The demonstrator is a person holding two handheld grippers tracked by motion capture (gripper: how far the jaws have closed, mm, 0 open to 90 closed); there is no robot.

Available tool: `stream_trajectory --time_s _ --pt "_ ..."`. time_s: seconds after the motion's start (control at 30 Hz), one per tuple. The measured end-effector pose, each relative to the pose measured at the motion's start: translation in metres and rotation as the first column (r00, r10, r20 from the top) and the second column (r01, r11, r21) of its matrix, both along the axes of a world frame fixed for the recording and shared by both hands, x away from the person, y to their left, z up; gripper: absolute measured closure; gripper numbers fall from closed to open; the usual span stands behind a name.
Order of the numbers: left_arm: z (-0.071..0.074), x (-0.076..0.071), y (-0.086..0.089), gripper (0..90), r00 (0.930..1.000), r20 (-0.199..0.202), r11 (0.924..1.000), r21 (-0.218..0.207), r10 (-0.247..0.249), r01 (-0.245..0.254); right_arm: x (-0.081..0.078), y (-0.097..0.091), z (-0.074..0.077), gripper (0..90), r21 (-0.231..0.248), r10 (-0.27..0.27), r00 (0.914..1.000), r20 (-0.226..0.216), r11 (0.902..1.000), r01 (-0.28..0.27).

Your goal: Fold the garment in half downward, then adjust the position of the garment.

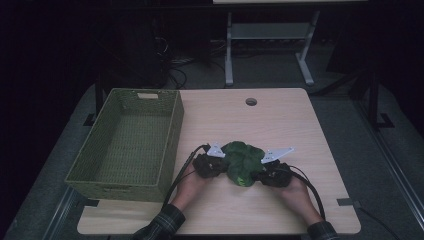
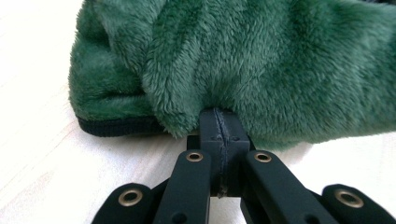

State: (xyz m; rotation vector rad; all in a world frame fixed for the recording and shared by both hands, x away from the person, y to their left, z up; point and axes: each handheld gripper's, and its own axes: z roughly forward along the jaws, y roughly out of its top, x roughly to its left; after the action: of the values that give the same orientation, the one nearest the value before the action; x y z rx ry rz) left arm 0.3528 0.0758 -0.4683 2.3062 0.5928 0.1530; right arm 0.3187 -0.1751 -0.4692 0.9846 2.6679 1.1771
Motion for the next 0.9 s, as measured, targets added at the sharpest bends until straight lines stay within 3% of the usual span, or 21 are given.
stream_trajectory --time_s 0.17,0.37,0.53,0.73,0.9 --pt "0.001 0.000 0.000 90.0 1.0000 -0.001 0.9999 -0.009 0.010 -0.010 -0.001 -0.002 0.002 89.7 0.008 0.000 1.0000 0.004 1.0000 0.000" --pt "0.011 -0.003 0.007 89.9 0.9999 0.006 0.9988 -0.047 0.011 -0.011 -0.007 -0.015 0.025 87.5 0.075 -0.011 0.9975 0.070 0.9972 0.005" --pt "0.023 -0.012 0.011 89.9 0.9998 0.020 0.9980 -0.063 -0.007 0.009 -0.007 -0.026 0.043 89.8 0.099 -0.037 0.9932 0.110 0.9947 0.026" --pt "0.030 -0.024 0.012 89.9 0.9998 0.005 0.9948 -0.100 -0.021 0.022 0.015 -0.036 0.053 89.9 0.119 -0.101 0.9857 0.135 0.9893 0.085" --pt "0.029 -0.033 0.007 89.9 0.9988 0.000 0.9934 -0.104 -0.049 0.049 0.047 -0.032 0.056 89.9 0.087 -0.145 0.9784 0.147 0.9872 0.133"
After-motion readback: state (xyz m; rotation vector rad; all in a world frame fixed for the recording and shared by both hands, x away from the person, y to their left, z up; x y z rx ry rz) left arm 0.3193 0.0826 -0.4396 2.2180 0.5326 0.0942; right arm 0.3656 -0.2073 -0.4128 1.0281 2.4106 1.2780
